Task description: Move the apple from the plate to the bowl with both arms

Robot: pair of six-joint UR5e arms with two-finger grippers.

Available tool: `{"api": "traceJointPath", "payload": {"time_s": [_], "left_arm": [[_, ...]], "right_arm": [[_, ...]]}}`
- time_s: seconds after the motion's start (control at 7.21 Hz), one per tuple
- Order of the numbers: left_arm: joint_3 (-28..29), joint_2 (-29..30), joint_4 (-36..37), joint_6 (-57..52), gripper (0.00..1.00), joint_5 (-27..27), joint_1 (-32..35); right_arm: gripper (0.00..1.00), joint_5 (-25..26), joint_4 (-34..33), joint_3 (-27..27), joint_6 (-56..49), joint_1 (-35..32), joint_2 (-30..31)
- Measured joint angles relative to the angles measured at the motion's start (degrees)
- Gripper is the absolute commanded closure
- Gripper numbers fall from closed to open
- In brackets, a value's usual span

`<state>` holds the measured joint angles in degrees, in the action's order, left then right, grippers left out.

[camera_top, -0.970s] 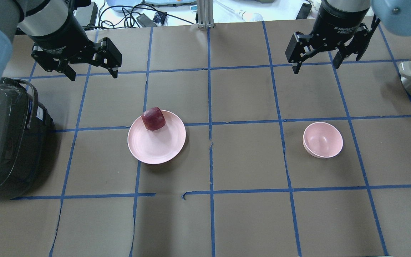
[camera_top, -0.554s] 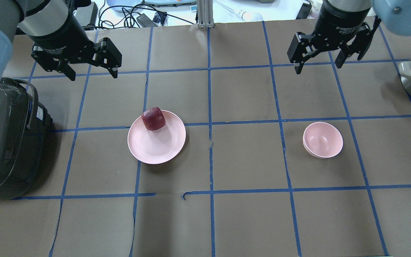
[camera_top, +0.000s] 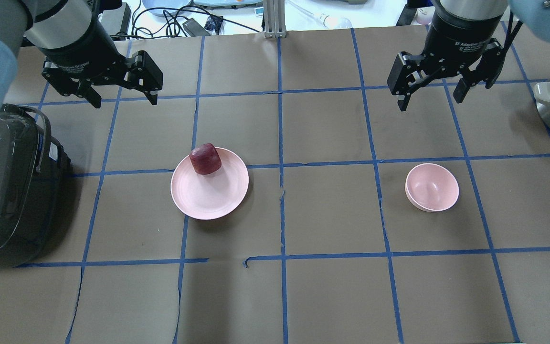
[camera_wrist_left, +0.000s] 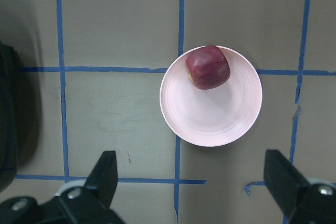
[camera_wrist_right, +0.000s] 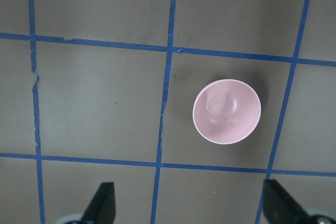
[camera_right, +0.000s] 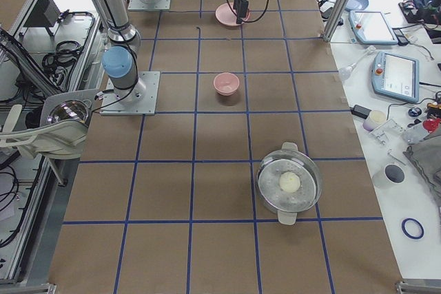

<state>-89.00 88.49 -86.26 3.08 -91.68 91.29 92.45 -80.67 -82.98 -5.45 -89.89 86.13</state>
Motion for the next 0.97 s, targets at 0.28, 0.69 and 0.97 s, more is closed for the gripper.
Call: {"api": "traceJointPath", "payload": {"time_s": [0.28,0.69,0.97], "left_arm": [[-1.1,1.2,0.3,0.3,0.0,-0.3,0.1],[-5.7,6.1,7.0,5.6,0.0,3.3,0.4],[-10.0,9.9,15.9,13.9,0.0,4.1,1.1]], "right_arm": [[0.0,-0.3,-0.4,-0.2,0.0,0.1,-0.1],[0.0,-0.1,-2.1,-0.5,-2.2,1.0,-0.6],[0.0,-0.5,-3.9,-1.7,-10.3,7.0,-1.7]]}}
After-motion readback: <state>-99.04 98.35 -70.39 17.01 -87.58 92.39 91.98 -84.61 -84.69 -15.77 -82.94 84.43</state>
